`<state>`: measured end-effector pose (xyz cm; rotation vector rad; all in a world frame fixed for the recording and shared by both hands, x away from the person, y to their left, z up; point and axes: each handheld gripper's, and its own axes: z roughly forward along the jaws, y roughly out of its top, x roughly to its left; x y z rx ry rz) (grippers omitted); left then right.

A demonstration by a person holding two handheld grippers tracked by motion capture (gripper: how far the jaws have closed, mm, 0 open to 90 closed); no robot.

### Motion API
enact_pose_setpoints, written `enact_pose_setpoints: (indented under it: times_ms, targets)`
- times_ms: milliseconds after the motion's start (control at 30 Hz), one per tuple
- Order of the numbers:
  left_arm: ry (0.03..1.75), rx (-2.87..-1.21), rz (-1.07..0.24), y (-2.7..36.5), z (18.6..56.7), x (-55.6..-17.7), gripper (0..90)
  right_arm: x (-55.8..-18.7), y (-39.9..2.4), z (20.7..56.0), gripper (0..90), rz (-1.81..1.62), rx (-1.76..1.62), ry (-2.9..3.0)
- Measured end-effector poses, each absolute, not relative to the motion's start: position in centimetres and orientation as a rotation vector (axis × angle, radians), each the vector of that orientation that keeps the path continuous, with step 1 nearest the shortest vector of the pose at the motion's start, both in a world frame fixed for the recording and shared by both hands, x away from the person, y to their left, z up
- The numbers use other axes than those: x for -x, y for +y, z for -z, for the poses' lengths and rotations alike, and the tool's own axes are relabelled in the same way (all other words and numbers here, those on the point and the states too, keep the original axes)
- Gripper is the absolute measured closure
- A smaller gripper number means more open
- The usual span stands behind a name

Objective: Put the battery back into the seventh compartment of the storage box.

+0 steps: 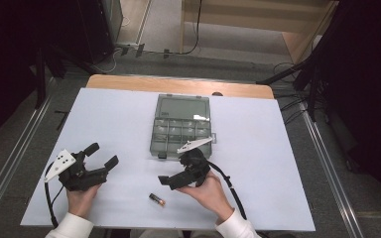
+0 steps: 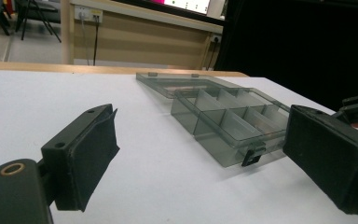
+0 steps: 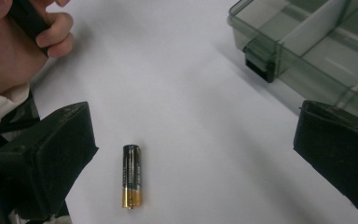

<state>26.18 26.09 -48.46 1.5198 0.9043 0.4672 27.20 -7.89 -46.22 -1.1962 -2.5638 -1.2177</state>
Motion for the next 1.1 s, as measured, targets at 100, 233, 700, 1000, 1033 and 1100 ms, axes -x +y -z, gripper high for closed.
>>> enact_pose_setpoints:
  times_ms: [100,233,700,1000,1033,1100]
  targets:
    - [0.904,-1.521,-0.469,26.1,48.4,-26.2,9.6,-27.0,-7.2,46.4,0.0,1.189,1.171,-2.584]
    - [0.902,-1.525,-0.471,26.1,48.5,-26.1,9.6,-26.5,-6.1,46.7,0.0,1.137,1.128,-2.622]
    - [0.901,-1.534,-0.485,26.3,48.4,-25.6,9.6,-24.9,-3.8,47.5,0.0,0.985,1.017,-2.793]
    - [0.903,-1.530,-0.482,26.4,48.4,-25.5,9.6,-24.0,-2.2,48.2,3.1,0.790,0.977,-2.933]
    - [0.902,-1.531,-0.481,26.4,48.4,-25.5,9.6,-23.8,-2.0,48.2,6.6,0.760,0.979,-2.951]
    - [0.901,-1.529,-0.479,26.3,48.4,-25.5,9.6,-23.5,-1.7,48.4,14.8,0.710,0.987,-2.959]
